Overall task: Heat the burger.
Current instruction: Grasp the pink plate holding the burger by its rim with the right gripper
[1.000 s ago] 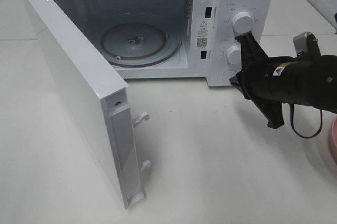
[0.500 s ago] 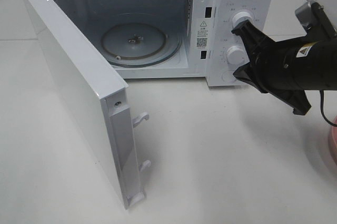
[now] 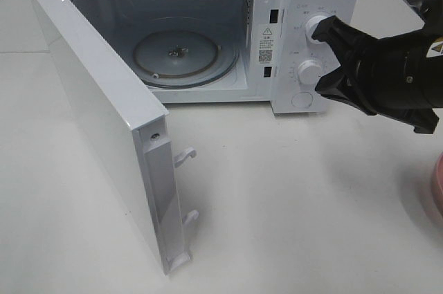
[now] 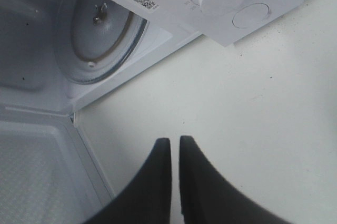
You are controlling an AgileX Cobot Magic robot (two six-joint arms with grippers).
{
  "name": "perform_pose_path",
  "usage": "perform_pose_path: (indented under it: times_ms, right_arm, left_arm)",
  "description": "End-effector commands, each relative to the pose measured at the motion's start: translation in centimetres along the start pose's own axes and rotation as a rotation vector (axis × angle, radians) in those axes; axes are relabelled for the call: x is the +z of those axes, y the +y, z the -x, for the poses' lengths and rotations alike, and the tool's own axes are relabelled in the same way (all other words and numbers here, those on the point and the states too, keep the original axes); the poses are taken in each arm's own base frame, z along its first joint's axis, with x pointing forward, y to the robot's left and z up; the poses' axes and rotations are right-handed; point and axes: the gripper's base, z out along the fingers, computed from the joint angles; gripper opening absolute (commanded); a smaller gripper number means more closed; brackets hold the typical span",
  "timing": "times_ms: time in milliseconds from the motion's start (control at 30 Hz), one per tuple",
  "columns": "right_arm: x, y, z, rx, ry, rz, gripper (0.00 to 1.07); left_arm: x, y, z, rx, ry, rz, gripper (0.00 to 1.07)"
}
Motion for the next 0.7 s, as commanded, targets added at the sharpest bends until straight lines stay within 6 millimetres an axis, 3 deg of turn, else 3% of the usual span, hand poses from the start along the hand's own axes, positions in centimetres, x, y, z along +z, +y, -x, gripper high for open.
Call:
perform_pose_path:
  times_ms: [33, 700]
  right_arm:
    - [-0.9, 0.0, -0.2, -0.104, 0.038, -0.008, 0.09]
    - [-2.5, -1.3, -2.1, -0.442, 0.35, -0.144, 0.12]
  left_arm:
    - [-0.2, 0.0, 0.0, 0.001, -0.033, -0.011, 1.0]
    - [-0.2, 0.0, 0.0, 0.001, -0.033, -0.011, 1.0]
